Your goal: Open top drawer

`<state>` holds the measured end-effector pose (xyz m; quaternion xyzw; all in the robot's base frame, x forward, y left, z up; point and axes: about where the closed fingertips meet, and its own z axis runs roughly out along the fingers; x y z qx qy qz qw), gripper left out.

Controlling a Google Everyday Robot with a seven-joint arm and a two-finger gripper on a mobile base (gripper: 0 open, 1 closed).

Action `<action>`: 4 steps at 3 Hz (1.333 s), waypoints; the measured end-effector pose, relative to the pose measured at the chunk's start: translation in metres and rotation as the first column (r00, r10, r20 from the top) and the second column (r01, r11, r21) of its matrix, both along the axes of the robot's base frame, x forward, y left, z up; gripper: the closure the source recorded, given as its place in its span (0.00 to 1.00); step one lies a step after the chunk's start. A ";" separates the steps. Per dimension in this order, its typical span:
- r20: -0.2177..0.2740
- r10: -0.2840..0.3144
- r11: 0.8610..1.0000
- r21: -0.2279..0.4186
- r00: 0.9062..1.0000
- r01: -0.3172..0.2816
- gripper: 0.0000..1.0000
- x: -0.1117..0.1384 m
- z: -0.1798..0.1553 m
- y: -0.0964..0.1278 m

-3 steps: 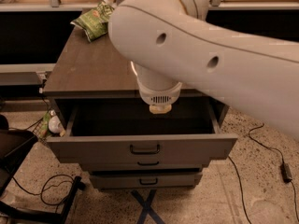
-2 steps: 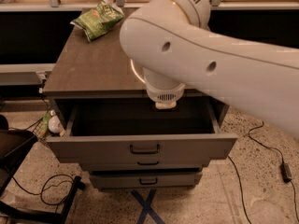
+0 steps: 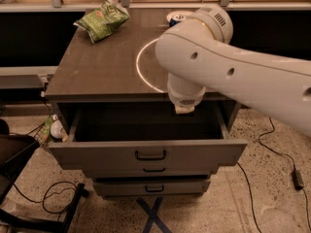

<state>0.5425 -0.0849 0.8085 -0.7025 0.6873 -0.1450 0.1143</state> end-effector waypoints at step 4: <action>-0.173 -0.003 0.993 0.113 0.985 0.023 1.00 0.022 -0.128 -0.019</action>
Offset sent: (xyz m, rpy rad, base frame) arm 0.0301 -0.0251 -0.0993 0.0959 0.1227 -0.0212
